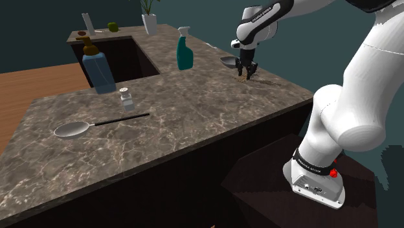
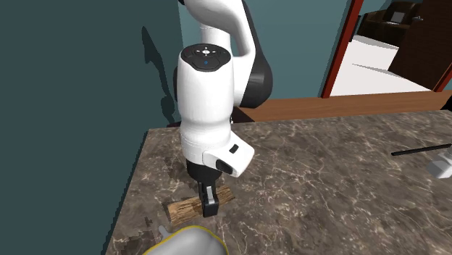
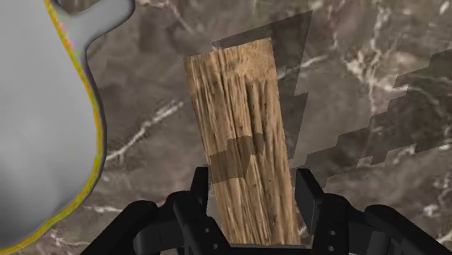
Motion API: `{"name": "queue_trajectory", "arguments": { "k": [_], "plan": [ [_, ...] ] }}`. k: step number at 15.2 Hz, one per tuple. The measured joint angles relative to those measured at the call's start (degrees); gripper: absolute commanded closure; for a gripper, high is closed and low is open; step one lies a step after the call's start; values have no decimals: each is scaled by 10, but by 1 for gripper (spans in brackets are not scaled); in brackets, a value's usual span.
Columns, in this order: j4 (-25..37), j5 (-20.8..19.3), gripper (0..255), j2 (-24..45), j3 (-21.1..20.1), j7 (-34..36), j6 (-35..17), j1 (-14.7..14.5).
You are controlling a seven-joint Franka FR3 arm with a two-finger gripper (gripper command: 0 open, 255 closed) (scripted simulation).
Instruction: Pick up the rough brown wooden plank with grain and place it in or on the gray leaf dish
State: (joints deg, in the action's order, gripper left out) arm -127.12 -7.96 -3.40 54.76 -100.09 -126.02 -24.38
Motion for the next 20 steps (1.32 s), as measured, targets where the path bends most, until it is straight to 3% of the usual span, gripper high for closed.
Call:
{"name": "queue_trajectory", "arguments": {
  "k": [7,13,14,15,17,20],
  "plan": [
    [3,-1,255,-1,0,1,4,0],
    [26,-22,255,-26,-8,14,47,1],
    [26,-22,0,-26,-8,14,47,1],
    [26,-22,0,-26,-8,14,47,1],
    [42,40,0,-15,6,-16,52,-6],
    [46,92,0,-4,15,-40,49,-10]
  ]
}}
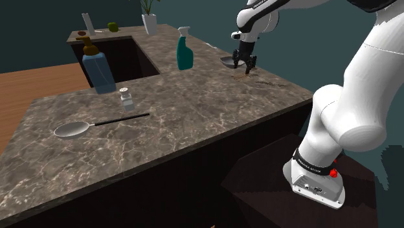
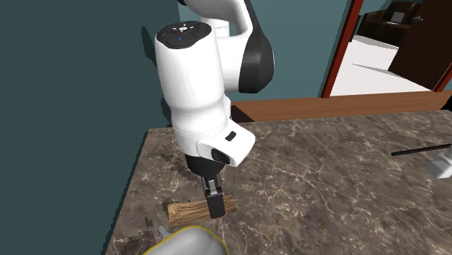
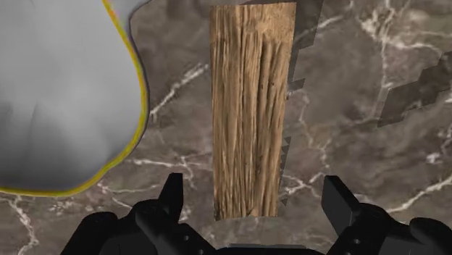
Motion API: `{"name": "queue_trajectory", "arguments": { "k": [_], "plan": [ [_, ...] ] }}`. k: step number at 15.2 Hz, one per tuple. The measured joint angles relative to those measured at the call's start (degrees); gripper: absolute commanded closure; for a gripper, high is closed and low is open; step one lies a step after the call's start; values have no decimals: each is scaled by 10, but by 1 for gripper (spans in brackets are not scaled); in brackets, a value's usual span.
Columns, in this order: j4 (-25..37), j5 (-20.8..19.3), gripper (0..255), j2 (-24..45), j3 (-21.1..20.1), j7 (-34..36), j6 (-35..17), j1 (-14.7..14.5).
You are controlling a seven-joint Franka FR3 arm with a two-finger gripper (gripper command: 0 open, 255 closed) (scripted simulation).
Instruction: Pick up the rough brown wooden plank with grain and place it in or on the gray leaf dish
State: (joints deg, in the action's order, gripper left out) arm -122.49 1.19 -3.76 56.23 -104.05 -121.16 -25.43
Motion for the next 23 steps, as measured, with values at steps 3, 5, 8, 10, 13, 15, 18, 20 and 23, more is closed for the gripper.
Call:
{"name": "queue_trajectory", "arguments": {
  "k": [3,5,8,10,13,15,18,20,23],
  "plan": [
    [-11,24,0,18,4,-16,-20,-1],
    [-19,38,0,31,6,-27,-35,-1],
    [-24,48,0,40,6,-33,-44,-1],
    [-24,49,0,41,6,-33,-45,-1],
    [-24,50,255,41,6,-34,-46,-1],
    [-23,49,255,39,7,-33,-40,-1],
    [-22,49,255,39,7,-33,-42,-1],
    [-22,49,255,38,7,-33,-42,-1],
    [-22,49,255,39,7,-33,-43,-1]
  ]
}}
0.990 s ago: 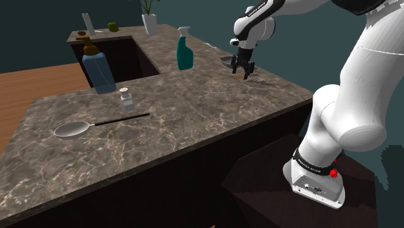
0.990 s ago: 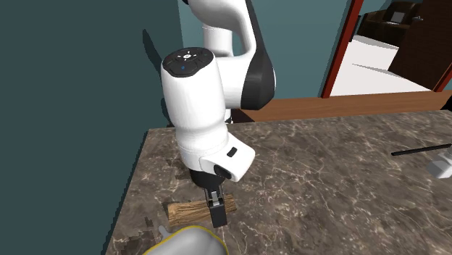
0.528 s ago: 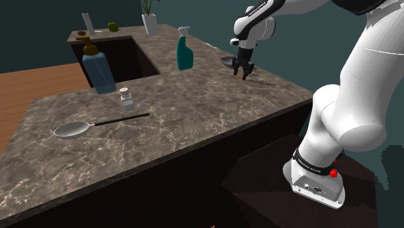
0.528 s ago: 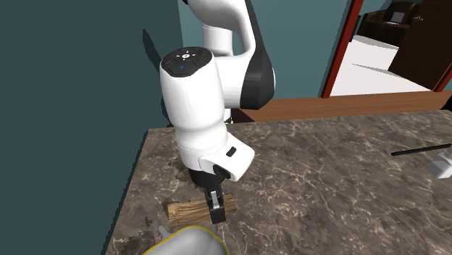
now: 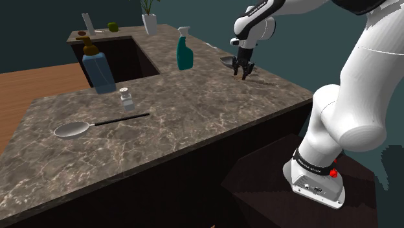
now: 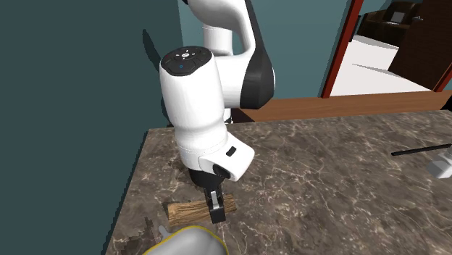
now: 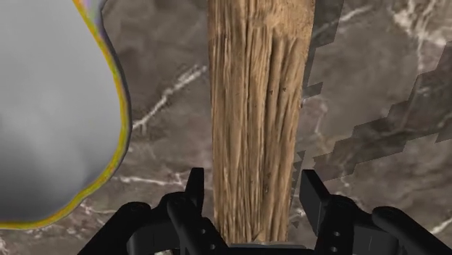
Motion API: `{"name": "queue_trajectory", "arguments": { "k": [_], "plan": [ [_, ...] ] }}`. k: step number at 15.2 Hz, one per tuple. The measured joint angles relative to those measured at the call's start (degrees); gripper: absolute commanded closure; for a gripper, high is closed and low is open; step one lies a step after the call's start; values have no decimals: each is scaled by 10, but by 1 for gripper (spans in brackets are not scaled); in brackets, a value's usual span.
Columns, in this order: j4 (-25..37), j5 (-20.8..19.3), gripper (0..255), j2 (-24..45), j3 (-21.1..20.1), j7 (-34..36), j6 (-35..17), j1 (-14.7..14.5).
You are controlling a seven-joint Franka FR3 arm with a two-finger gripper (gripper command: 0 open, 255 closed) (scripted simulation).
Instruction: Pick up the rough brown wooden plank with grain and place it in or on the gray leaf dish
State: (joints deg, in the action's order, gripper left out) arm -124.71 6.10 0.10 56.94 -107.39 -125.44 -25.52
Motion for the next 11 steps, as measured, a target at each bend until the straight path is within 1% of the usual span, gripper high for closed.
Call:
{"name": "queue_trajectory", "arguments": {
  "k": [4,11],
  "plan": [
    [9,-21,255,-17,-3,16,18,-2],
    [41,-58,255,-55,-12,46,70,-1]
  ]
}}
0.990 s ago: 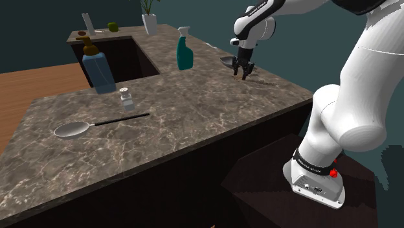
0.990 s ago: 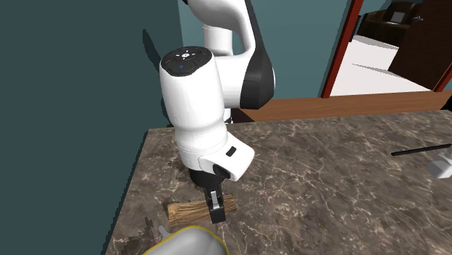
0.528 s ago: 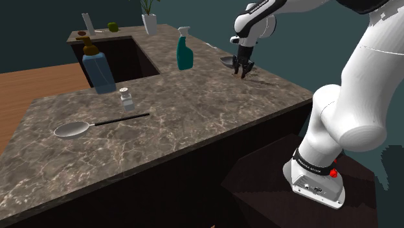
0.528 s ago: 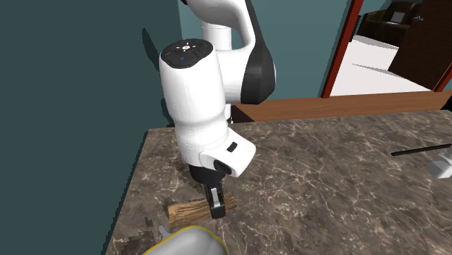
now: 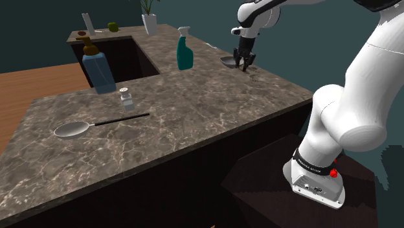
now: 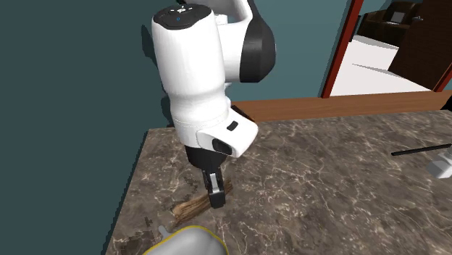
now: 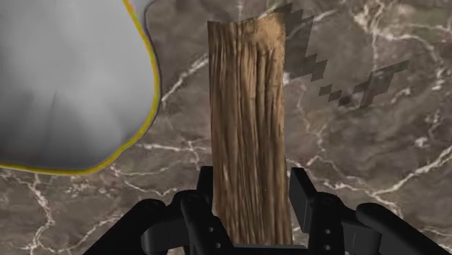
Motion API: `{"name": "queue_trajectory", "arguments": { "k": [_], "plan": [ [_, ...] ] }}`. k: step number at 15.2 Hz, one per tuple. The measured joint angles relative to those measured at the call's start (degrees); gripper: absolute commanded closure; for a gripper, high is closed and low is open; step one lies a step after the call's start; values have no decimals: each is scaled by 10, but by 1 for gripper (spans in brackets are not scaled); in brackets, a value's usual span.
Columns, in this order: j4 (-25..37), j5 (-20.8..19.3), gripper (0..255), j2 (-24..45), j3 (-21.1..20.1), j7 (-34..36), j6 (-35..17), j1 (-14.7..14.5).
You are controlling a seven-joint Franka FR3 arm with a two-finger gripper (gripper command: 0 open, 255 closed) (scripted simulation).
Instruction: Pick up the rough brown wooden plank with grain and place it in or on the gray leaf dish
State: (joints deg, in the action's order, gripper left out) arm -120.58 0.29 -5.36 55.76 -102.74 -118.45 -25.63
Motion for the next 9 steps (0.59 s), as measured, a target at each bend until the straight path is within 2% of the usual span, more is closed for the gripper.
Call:
{"name": "queue_trajectory", "arguments": {
  "k": [9],
  "plan": [
    [50,-26,255,-30,-14,23,68,2]
  ]
}}
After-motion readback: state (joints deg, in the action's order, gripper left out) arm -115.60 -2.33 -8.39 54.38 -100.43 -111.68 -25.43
